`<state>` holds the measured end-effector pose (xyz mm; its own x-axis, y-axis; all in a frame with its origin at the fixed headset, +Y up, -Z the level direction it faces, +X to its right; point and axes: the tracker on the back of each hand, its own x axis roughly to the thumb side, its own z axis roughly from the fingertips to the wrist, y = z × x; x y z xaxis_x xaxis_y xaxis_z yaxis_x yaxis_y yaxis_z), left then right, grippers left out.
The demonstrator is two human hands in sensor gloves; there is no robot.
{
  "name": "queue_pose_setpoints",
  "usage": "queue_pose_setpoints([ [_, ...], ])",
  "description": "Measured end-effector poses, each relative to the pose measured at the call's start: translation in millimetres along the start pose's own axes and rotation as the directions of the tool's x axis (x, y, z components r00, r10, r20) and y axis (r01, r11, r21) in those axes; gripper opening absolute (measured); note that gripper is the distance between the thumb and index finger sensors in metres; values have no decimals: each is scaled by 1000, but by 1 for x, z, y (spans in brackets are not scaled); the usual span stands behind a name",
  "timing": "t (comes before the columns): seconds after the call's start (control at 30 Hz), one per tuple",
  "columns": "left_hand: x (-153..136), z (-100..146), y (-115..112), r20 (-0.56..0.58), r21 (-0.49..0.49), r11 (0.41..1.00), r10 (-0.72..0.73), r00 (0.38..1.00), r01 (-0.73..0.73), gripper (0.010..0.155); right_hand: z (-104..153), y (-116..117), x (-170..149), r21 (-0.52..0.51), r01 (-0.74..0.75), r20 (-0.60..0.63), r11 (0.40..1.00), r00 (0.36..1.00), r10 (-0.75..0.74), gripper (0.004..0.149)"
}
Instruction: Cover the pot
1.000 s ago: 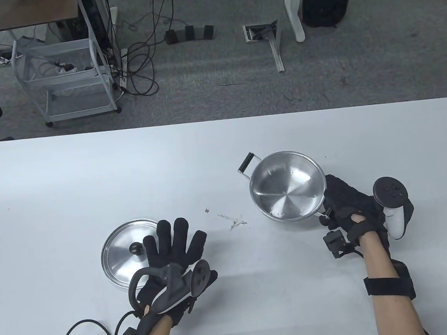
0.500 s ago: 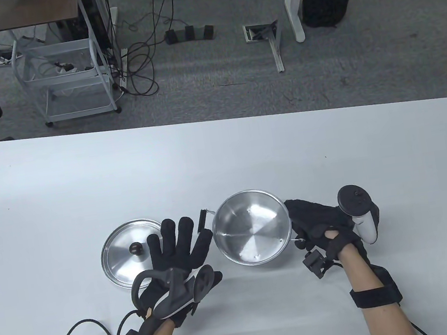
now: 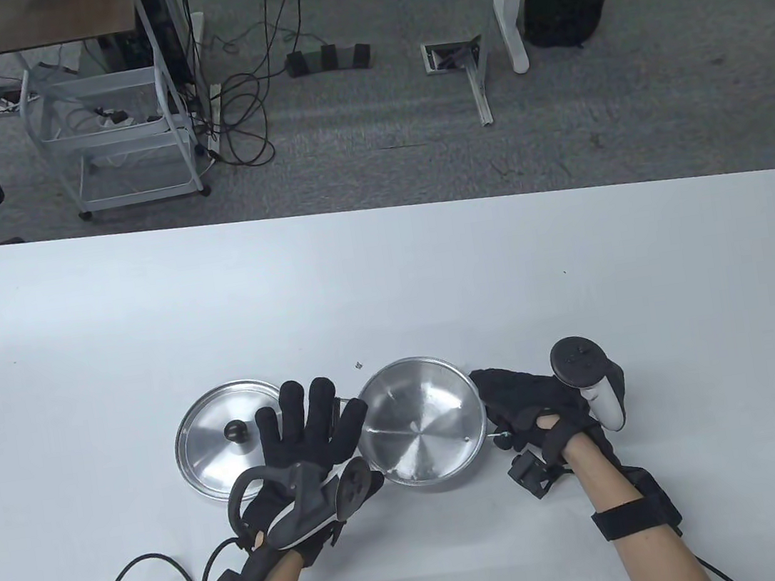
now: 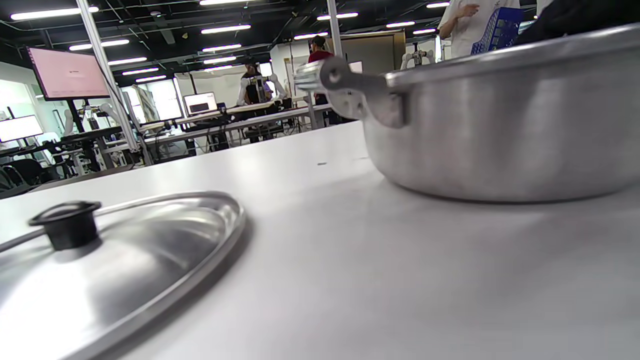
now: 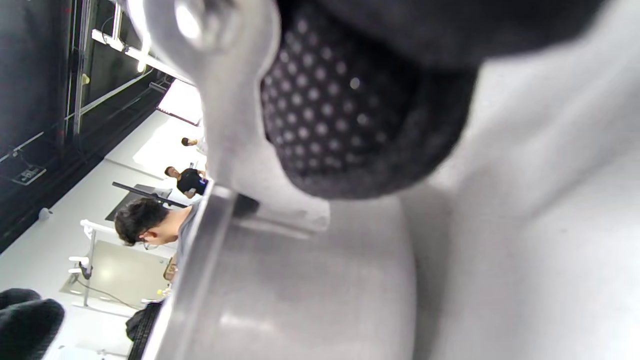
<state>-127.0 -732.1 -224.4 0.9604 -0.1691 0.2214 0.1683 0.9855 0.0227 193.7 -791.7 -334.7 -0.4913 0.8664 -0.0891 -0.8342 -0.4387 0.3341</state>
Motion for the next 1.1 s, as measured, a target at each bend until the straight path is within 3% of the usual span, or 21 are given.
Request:
queue_pose_setpoints([
  [0.2,-1,0,0,-5,-16,1000,0,1000,0,92,1,-1,3,-13,-103,8,995,995,103,47],
  [0.33,-2,-1,0,-10,-19,1000,1,1000,-1,92,8,-7,9,9,-190,30,982,981,190,65],
  [0.43,-4,-1,0,-19,-21,1000,2,1000,-3,92,18,-15,18,-34,-243,70,969,967,245,76],
  [0.6,-7,-4,-4,-28,-42,999,10,1000,-11,92,41,-29,35,-38,-298,146,954,943,301,87],
  [0.87,-13,-4,-3,-40,-45,999,28,999,-30,91,69,-49,29,-166,-595,140,786,775,616,91],
  [1.1,-18,-5,-1,-64,-40,998,37,997,-40,88,78,-48,-3,-170,-653,130,738,728,674,98],
])
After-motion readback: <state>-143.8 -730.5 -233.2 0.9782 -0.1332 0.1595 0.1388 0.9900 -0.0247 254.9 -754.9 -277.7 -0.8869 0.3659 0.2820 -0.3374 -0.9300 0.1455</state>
